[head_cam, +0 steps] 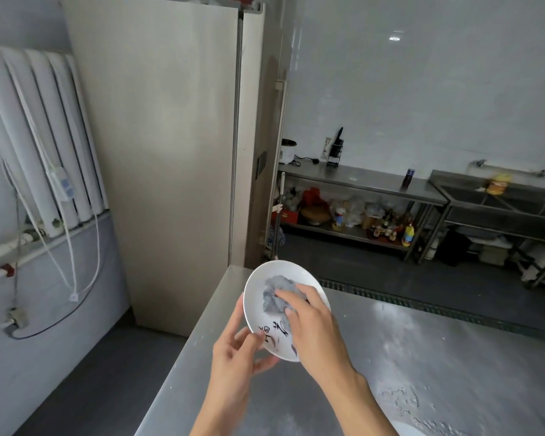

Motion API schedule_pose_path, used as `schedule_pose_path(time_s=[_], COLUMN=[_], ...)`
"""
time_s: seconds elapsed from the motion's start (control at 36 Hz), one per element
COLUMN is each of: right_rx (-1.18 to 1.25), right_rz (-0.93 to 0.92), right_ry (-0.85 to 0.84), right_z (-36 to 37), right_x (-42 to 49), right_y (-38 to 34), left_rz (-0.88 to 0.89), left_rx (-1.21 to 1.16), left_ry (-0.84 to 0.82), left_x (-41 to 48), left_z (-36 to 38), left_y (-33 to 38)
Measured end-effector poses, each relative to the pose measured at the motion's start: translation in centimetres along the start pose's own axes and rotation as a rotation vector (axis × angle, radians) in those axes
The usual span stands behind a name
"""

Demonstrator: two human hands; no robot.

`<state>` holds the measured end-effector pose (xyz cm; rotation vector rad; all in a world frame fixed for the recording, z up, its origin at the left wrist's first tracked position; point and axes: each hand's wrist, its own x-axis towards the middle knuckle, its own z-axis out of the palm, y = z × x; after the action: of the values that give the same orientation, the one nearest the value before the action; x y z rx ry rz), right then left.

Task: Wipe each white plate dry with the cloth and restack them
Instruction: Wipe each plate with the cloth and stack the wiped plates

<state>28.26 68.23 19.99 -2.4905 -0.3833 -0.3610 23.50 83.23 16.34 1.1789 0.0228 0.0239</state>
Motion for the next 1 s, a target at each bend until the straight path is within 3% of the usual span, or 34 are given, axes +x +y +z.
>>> schedule_pose_path(time_s=[0.08,0.17,0.25,0.31,0.42,0.53,0.72,0.86,1.0], right_rx=[0.009,-0.055,-0.127,-0.150,0.088,0.142,0.385,0.389,0.340], right_rz=[-0.166,-0.203,-0.137,-0.103,0.121,0.313,0.262,0.228,0.205], right_ry=[-0.065,-0.073,-0.046,0.064,0.296,0.279,0.012,0.220,0.231], right_z=[-0.2,-0.2,-0.4,-0.3,-0.1,0.3,1.8,3.1,2.5], right_x=[-0.9,-1.9,-2.1,-2.2,-2.5,-3.2,-4.7,-4.5,-4.0], right_y=[-0.7,-0.1,0.7,1.3,2.7,4.3,3.1,2.4,2.6], left_rz=[0.035,0.059,0.063,0.050,0.011,-0.023,-0.096,-0.151,-0.163], left_rx=[-0.028,-0.058,-0.052,-0.041,-0.049,-0.076,-0.191,-0.191,-0.045], left_ry=[0.042,0.093,0.133,0.161,0.224,0.266,0.309,0.237,0.183], left_x=[0.7,0.9,0.9,0.9,0.8,0.9,0.7,0.8,1.5], left_z=[0.2,-0.5,-1.0,-1.1,-1.8,-2.5,-2.3,-1.2,-1.8], left_y=[0.8,1.3,1.3,1.0,0.4,0.2,-0.4,-0.7,-0.8])
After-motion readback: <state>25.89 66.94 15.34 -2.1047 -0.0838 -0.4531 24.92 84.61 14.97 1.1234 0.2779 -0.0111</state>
